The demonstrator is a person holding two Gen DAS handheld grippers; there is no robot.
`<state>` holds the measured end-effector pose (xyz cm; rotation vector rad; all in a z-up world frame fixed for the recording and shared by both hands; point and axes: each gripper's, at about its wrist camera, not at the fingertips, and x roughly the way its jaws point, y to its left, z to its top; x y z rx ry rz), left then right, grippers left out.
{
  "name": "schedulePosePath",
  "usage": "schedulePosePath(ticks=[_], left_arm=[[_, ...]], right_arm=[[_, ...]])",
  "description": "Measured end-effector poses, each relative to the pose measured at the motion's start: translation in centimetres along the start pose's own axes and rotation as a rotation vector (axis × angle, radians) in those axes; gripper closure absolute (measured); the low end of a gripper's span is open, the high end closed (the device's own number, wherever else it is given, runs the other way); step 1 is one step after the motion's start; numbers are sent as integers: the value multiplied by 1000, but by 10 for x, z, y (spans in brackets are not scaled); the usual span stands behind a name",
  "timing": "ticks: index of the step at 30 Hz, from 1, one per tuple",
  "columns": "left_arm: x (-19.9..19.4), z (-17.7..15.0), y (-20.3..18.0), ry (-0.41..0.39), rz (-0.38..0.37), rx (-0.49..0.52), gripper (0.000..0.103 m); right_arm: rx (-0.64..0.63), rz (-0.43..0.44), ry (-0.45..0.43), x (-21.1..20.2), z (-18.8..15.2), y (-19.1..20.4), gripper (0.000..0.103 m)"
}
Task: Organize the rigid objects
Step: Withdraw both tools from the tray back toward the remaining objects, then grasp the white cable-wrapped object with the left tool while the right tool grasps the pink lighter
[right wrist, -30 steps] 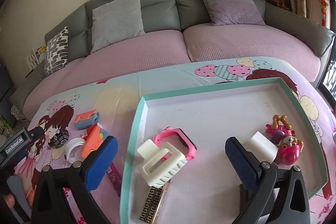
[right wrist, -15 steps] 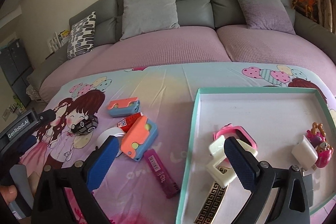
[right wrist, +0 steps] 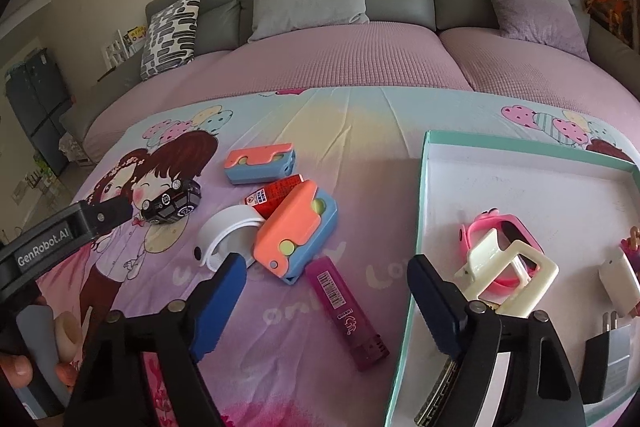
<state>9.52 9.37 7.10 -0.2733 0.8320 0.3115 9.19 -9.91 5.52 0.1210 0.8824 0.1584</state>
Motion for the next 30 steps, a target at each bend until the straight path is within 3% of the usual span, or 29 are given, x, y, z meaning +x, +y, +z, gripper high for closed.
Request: schedulePosePath(ticks=[5, 11, 16, 22, 25, 30], left_arm=[[2, -2, -16, 19, -35, 57, 0], [10, -5, -31, 50, -96, 75, 0], [22, -13, -45, 94, -64, 131, 0], [26, -16, -57, 109, -118, 161, 0], [27, -17, -66, 110, -121, 200, 1], [30, -20, -77, 115, -139, 237, 1]], right_arm=[[-6, 18, 10, -1, 0, 1, 35], [-19, 14, 30, 3, -3, 3, 38], [-18, 17, 44, 5, -4, 1, 38], [-37, 22, 58, 8, -6, 4, 39], [-46, 19, 64, 9, -7, 4, 50], [-35, 18, 77, 12, -8, 0, 54]])
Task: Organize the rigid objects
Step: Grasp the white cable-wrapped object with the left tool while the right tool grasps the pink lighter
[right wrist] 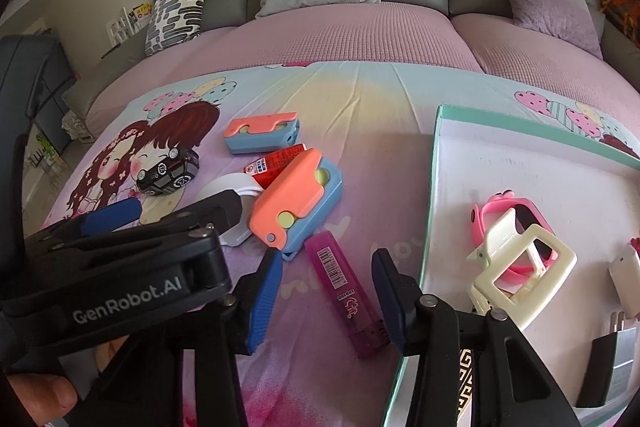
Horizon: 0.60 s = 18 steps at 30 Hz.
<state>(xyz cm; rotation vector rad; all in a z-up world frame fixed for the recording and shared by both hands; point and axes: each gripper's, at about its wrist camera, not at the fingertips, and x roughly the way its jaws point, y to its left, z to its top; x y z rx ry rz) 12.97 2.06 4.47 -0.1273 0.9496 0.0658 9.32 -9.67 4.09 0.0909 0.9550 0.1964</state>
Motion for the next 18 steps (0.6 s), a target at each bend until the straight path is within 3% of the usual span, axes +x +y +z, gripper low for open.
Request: schedulePosePath(ticks=[5, 7, 12, 17, 18], left_arm=[[7, 1, -5, 7, -3, 18, 3], [9, 2, -5, 10, -11, 18, 25], [12, 1, -5, 21, -10, 23, 32], [12, 1, -4, 32, -66, 14, 52], [12, 0, -5, 38, -64, 18, 60]], right_arm=[[-3, 2, 6, 1, -1, 0, 54], [-5, 3, 9, 2, -1, 0, 54], [-5, 4, 12, 4, -1, 0, 55], [-20, -5, 18, 5, -1, 2, 55], [-25, -8, 19, 6, -1, 3, 55]])
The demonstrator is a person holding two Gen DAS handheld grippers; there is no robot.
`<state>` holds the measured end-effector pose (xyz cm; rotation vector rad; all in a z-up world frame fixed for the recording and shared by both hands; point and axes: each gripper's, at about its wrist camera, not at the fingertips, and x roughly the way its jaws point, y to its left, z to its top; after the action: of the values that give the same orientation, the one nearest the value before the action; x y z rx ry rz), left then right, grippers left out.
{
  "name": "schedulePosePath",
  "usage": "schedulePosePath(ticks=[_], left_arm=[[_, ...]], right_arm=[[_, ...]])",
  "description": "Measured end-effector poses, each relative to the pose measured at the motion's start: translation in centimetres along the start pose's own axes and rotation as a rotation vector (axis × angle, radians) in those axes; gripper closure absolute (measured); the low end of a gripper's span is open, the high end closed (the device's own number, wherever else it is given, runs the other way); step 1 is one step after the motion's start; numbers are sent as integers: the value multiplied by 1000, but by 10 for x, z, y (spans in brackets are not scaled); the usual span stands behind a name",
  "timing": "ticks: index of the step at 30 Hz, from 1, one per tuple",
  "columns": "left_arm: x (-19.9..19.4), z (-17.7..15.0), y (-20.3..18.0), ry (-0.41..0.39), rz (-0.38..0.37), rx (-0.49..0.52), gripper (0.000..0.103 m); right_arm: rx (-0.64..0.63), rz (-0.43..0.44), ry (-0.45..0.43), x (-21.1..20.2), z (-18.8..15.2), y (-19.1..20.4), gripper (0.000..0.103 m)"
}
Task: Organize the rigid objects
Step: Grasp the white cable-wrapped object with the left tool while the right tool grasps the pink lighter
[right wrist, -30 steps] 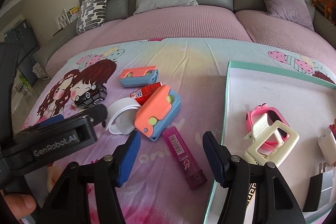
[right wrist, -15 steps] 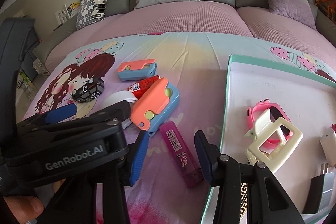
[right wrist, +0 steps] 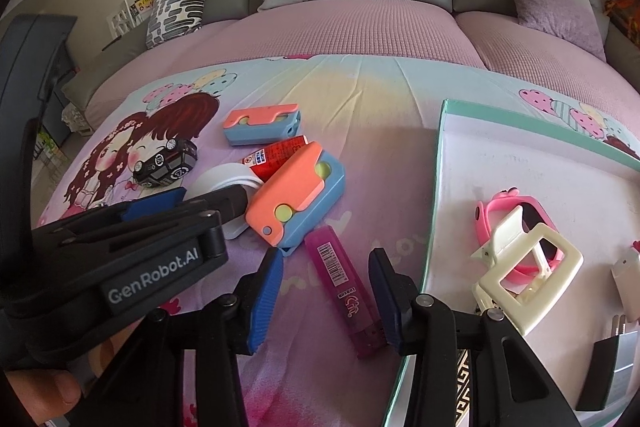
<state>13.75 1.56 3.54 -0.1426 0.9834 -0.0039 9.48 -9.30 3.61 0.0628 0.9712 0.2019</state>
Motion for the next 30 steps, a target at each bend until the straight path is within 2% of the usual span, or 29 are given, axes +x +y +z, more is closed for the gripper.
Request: schedulePosePath(ticks=[1, 3, 8, 20, 30], left_arm=[[0, 0, -1, 5, 9, 7, 68], [0, -1, -1, 10, 22, 12, 77], [-3, -3, 3, 21, 31, 4, 81], [-19, -5, 26, 29, 107, -42, 81], [-14, -7, 28, 47, 118, -51, 81]], right_arm=[[-4, -4, 1, 0, 0, 0, 55], [-15, -14, 2, 1, 1, 2, 55], [-48, -33, 6, 5, 1, 7, 55], [-129, -73, 47, 18, -2, 22, 56], [-80, 48, 118, 11, -6, 19, 56]])
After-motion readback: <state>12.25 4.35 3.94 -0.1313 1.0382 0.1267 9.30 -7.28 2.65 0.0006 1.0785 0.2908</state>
